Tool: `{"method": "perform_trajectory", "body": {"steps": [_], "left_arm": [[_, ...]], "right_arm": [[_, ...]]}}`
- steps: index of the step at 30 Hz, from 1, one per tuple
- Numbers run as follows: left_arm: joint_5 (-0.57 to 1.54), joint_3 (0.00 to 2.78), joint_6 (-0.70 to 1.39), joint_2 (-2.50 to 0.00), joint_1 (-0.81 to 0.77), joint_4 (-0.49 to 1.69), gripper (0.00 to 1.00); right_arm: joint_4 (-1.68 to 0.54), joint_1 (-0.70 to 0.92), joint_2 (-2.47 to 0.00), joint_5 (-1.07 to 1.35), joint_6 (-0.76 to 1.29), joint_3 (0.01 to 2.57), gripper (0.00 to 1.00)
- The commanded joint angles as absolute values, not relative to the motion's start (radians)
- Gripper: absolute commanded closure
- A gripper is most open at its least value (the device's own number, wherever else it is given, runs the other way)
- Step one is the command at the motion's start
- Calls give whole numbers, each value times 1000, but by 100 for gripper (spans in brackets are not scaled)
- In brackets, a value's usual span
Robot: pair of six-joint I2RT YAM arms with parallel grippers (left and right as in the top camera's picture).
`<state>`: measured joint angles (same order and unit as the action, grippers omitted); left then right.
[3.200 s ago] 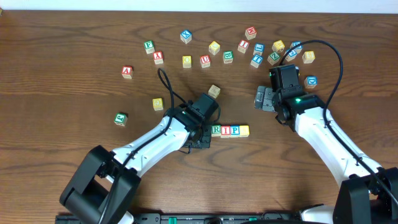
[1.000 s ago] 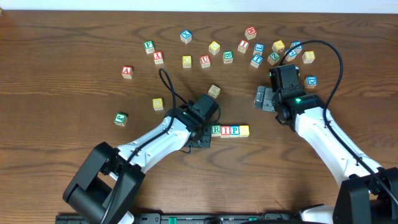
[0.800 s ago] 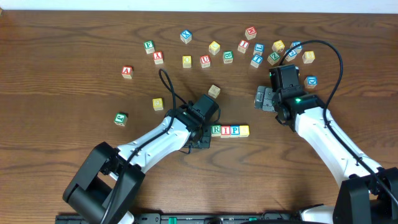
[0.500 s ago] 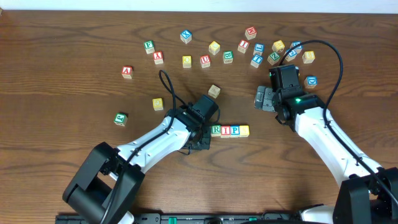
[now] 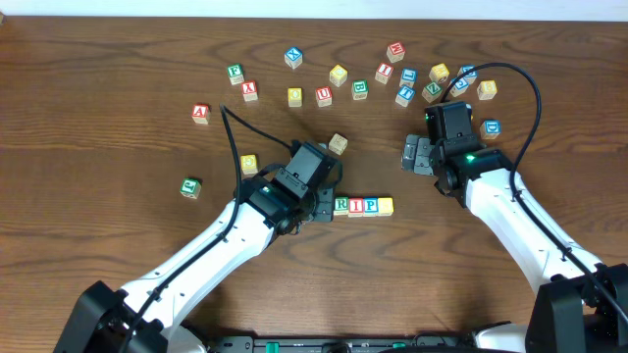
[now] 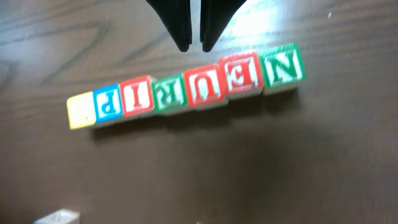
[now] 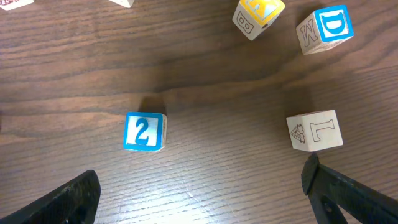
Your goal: Spell out NEURIPS
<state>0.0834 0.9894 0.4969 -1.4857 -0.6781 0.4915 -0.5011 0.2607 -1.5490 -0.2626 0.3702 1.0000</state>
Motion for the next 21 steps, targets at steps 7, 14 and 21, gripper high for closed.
{"method": "perform_trajectory", "body": {"steps": [7, 14, 21], "left_arm": [[55, 997, 456, -1572, -607, 422, 92], [56, 1050, 421, -1668, -577, 405, 93], [59, 1118, 400, -1720, -580, 398, 92]], "right_arm": [[-492, 255, -1552, -279, 348, 1018, 1], [-485, 255, -1552, -279, 342, 1018, 1], [-485, 255, -1552, -279, 342, 1018, 1]]}}
